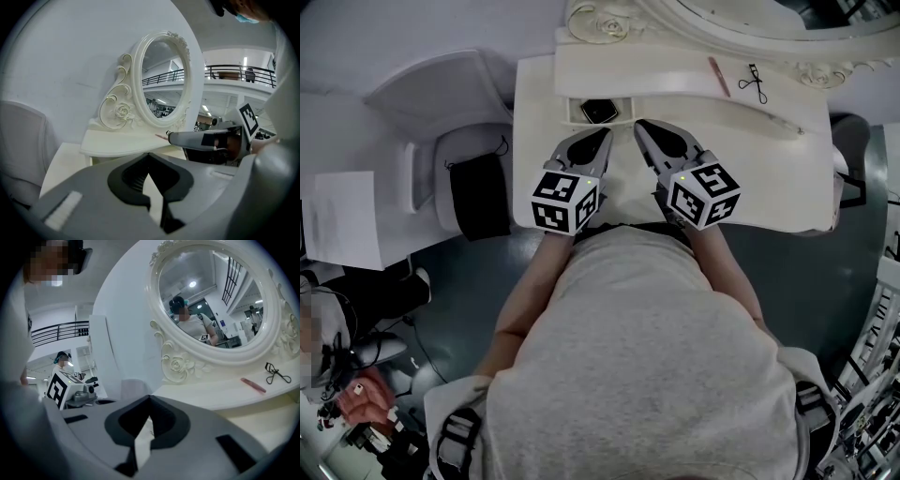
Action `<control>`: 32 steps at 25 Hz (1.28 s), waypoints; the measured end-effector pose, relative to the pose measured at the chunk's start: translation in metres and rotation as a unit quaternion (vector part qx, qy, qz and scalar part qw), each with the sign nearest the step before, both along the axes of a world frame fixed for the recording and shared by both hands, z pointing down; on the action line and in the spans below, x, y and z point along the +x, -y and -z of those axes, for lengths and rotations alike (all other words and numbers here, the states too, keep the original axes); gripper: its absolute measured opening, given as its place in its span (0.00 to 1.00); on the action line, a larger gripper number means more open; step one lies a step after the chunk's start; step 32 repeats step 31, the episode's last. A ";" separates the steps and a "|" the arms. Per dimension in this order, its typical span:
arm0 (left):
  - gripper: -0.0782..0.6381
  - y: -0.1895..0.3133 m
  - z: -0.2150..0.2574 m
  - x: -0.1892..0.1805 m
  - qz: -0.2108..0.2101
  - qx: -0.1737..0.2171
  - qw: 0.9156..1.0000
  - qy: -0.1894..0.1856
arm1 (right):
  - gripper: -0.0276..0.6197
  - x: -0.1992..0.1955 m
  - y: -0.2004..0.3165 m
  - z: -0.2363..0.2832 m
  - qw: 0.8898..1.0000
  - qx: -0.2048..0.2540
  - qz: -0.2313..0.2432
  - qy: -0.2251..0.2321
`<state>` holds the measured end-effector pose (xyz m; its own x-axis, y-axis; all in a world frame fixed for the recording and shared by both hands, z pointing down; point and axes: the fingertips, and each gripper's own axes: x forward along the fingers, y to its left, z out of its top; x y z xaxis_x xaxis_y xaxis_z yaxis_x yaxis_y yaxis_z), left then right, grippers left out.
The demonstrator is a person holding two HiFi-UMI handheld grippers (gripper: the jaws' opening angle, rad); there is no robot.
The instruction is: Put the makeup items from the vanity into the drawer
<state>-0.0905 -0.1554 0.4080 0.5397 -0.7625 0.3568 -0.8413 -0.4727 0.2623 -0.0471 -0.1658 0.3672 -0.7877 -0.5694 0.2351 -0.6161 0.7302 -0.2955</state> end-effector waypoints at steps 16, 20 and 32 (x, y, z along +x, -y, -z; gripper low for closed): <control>0.12 -0.002 0.000 0.002 -0.007 0.003 1.000 0.001 | 0.05 -0.001 -0.005 0.002 1.000 0.008 0.003 0.001; 0.12 -0.002 0.000 0.000 -0.004 0.002 1.000 -0.001 | 0.05 -0.004 -0.006 0.001 1.000 0.007 0.007 -0.002; 0.12 0.000 0.002 -0.004 0.008 0.003 1.000 -0.008 | 0.05 -0.004 -0.004 -0.001 1.000 0.007 0.008 -0.004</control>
